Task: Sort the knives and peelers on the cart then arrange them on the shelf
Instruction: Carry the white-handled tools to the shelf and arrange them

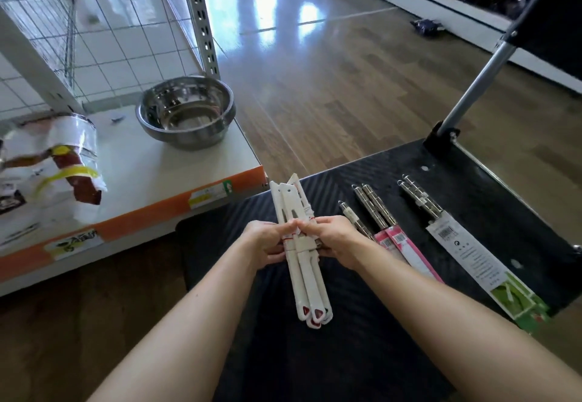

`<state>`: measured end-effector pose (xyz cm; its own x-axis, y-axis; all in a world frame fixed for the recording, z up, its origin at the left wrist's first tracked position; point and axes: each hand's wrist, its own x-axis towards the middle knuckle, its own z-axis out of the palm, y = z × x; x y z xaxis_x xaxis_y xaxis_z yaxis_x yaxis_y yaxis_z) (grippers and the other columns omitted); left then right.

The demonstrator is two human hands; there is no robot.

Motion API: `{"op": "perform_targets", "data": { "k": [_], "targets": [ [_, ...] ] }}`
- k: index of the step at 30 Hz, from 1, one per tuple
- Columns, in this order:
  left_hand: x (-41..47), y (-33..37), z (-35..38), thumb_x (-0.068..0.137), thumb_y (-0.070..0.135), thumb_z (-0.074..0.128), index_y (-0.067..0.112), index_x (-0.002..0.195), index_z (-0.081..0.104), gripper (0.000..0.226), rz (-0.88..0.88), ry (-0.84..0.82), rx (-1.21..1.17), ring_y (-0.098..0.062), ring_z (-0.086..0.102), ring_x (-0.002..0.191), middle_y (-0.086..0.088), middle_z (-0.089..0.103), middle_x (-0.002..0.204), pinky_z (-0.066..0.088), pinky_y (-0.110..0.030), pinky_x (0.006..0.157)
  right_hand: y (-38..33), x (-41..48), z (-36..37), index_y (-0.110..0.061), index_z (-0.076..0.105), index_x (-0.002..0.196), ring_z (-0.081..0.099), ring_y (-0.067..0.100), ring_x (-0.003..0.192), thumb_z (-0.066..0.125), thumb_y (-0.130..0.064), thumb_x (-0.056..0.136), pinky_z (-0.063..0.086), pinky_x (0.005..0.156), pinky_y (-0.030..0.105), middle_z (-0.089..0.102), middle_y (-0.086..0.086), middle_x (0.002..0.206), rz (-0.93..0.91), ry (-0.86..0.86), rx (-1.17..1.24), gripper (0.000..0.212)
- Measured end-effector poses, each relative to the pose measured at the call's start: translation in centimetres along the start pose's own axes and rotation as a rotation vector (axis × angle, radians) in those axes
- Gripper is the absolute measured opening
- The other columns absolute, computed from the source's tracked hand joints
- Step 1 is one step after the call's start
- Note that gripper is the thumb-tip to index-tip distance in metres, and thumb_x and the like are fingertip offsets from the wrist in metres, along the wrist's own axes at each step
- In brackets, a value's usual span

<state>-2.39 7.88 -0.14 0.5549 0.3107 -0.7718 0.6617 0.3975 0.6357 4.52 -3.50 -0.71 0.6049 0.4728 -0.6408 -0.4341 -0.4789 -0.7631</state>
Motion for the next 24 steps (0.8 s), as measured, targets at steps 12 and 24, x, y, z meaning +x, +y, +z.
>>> {"op": "perform_targets", "data": {
  "k": [12, 24],
  "targets": [
    [-25.2, 20.2, -2.8, 0.081, 0.023, 0.07, -0.001, 0.114, 0.061, 0.042, 0.045, 0.077, -0.108, -0.019, 0.065, 0.074, -0.012, 0.069, 0.092, 0.054, -0.028, 0.059, -25.8, -19.9, 0.2, -0.011, 0.071, 0.087, 0.067, 0.023, 0.081, 0.072, -0.028, 0.08, 0.055, 0.084, 0.042, 0.071, 0.011, 0.09, -0.007, -0.086, -0.001, 0.018],
    [-53.4, 38.2, -6.5, 0.079, 0.029, 0.071, 0.0, 0.101, 0.064, 0.037, 0.148, 0.226, -0.117, -0.017, 0.06, 0.066, -0.011, 0.068, 0.086, 0.052, -0.023, 0.047, -50.6, -41.5, 1.9, -0.012, 0.065, 0.112, 0.052, 0.006, 0.064, 0.073, -0.038, 0.077, 0.045, 0.043, 0.012, 0.061, -0.002, 0.082, -0.095, -0.16, -0.154, 0.044]
  ]
}}
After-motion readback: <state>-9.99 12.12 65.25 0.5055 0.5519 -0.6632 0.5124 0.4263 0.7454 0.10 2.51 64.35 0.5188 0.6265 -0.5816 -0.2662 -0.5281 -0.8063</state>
